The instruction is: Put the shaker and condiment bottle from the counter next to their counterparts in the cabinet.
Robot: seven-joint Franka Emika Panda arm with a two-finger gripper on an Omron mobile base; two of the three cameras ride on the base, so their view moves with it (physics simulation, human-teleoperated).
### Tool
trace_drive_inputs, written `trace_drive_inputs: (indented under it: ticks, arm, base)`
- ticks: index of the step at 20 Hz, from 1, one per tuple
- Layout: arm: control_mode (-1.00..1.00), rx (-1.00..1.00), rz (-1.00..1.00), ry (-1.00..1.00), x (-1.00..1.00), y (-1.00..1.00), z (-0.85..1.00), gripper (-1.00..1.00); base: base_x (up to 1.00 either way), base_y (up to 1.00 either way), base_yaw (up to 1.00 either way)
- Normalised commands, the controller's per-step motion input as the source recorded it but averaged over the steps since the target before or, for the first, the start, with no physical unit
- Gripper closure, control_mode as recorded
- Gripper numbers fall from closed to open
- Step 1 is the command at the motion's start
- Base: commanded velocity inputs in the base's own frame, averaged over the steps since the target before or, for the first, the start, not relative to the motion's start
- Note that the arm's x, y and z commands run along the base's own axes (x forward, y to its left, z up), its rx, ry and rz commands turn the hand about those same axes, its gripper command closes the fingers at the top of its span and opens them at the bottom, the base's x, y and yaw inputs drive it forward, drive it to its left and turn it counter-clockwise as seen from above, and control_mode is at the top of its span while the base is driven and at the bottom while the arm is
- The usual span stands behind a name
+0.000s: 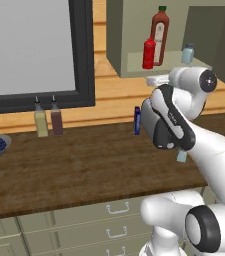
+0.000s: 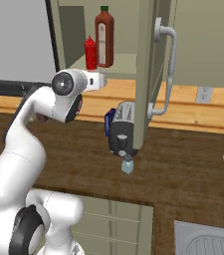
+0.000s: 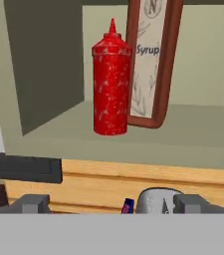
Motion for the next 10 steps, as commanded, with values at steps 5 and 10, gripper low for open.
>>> trace_drive_inputs:
  ticks: [5,10]
  arm:
    - [-1.00,-0.01,-0.23,0.11,-0.67,0.00,-0.32,-1.00]
    - [-1.00,-0.02,-0.31,0.00,-0.67,0.00,-0.79,-1.00]
  base:
    - [0.00,0.00,0.00]
    - [0.00,0.00,0.00]
